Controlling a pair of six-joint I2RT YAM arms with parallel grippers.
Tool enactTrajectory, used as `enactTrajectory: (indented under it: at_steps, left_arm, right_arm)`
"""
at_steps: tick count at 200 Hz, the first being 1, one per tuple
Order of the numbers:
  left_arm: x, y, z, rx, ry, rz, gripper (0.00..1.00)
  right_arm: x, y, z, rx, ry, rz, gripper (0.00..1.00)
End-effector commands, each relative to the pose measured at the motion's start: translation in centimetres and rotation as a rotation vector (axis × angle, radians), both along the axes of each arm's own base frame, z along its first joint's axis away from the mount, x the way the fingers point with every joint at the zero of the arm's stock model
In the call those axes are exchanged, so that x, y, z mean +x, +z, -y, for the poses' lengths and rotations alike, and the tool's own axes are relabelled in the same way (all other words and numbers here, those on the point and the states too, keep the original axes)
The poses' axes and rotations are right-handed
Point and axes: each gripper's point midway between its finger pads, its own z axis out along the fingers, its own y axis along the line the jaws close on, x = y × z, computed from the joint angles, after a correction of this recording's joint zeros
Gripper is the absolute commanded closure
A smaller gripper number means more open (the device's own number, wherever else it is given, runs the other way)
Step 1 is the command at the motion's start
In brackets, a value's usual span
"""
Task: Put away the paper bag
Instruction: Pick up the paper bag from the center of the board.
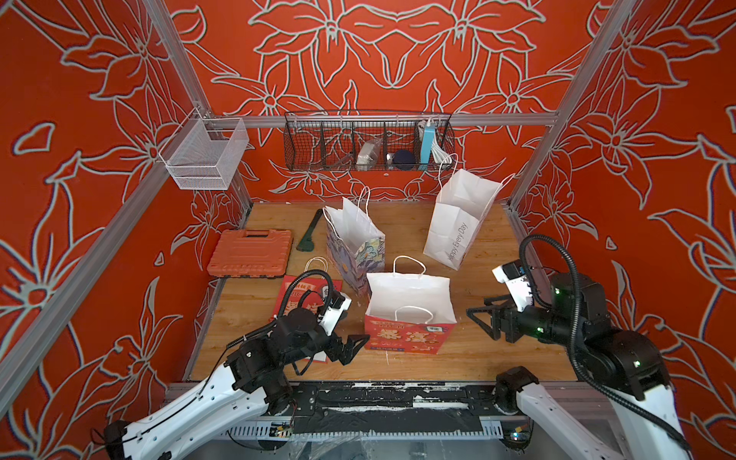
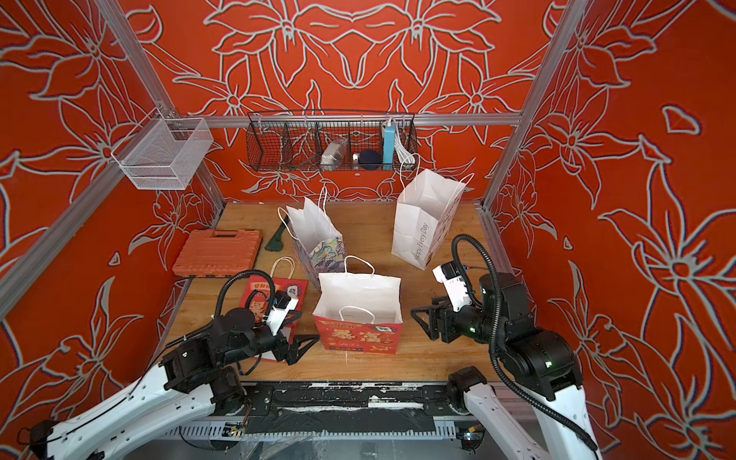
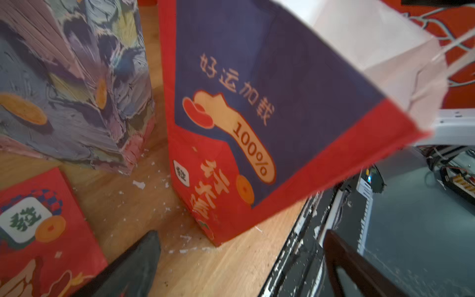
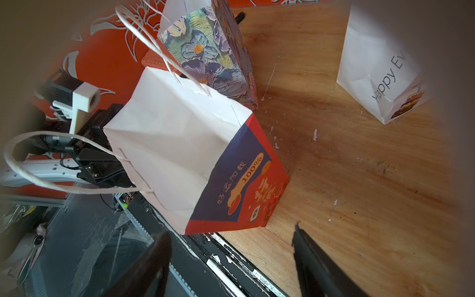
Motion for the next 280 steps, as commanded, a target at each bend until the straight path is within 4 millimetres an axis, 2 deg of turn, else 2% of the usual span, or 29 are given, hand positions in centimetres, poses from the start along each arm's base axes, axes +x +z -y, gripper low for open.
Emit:
enactTrajectory:
  at_steps: [1, 26, 51, 80, 94, 126, 149, 181, 202, 238, 256, 280]
  left_arm:
    - [1.6, 3.5, 1.2, -0.124, 0.010, 0.155, 0.06]
    - [1.8, 3.3, 2.5, -0.127, -0.036, 0.158, 0.15]
    - [2.2, 3.1, 3.1, -0.142, -0.038, 0.161, 0.23]
    - [2.6, 2.8, 3.7, -0.175, -0.034, 0.147, 0.29]
    - [2.7, 2.6, 3.6, -0.167, -0.026, 0.134, 0.31]
    - [2.6, 1.9, 3.2, -0.150, -0.017, 0.134, 0.32]
    - [2.3, 1.6, 2.9, -0.179, -0.009, 0.129, 0.31]
    - [2.4, 0.2, 2.0, -0.208, 0.034, 0.100, 0.32]
    - [2.6, -0.4, 1.5, -0.208, 0.054, 0.091, 0.34]
    - [2.9, -1.5, 1.0, -0.179, 0.077, 0.066, 0.34]
    - [3.1, -2.3, 0.9, -0.148, 0.089, 0.049, 0.34]
    - [3.5, -2.9, 1.1, -0.135, 0.090, 0.049, 0.34]
  right_arm:
    - [-1.7, -1.4, -0.1, 0.010, 0.028, -0.066, 0.24]
    - [-2.9, -2.3, -1.1, 0.064, 0.081, -0.149, 0.24]
    - [-2.9, -3.9, -2.2, 0.117, 0.106, -0.241, 0.26]
    - [-0.9, -5.3, -3.9, 0.203, 0.127, -0.141, 0.21]
    - [0.1, -5.7, -4.0, 0.197, 0.107, -0.074, 0.21]
    - [2.9, -6.4, -4.5, 0.210, 0.071, 0.095, 0.22]
    - [4.5, -8.4, -5.2, 0.199, 0.073, 0.215, 0.24]
    - [3.3, -9.6, -6.8, 0.194, 0.200, 0.296, 0.25]
    - [3.2, -10.4, -7.4, 0.199, 0.212, 0.295, 0.26]
    - [2.9, -13.7, -9.1, 0.186, 0.251, 0.299, 0.27]
    - [3.2, -14.6, -8.9, 0.138, 0.235, 0.322, 0.27]
    - [4.0, -14.7, -7.9, 0.109, 0.165, 0.352, 0.26]
